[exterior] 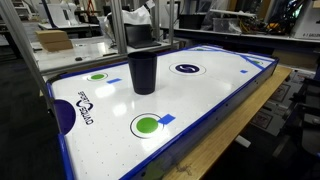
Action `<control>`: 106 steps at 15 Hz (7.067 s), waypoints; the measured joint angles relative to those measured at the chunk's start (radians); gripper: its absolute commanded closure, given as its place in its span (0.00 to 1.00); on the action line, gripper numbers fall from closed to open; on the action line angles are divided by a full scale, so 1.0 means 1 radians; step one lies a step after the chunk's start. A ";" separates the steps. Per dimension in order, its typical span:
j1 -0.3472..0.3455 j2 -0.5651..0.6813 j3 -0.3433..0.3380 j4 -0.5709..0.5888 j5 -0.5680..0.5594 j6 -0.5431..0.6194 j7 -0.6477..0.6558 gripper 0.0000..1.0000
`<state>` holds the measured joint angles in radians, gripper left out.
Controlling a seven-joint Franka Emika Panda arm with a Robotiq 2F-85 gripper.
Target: Take the marker from the cup and put it on the table
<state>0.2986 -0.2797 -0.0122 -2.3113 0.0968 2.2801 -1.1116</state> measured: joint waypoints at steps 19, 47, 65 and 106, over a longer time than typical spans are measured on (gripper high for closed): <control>0.004 0.384 0.141 0.140 0.187 0.262 -0.044 0.00; -0.114 0.562 0.382 0.299 0.556 0.334 -0.388 0.00; -0.121 0.652 0.477 0.351 0.568 0.444 -0.388 0.75; -0.153 0.765 0.524 0.448 0.567 0.428 -0.367 0.35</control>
<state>0.1457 0.4855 0.5121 -1.8629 0.6642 2.7080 -1.4784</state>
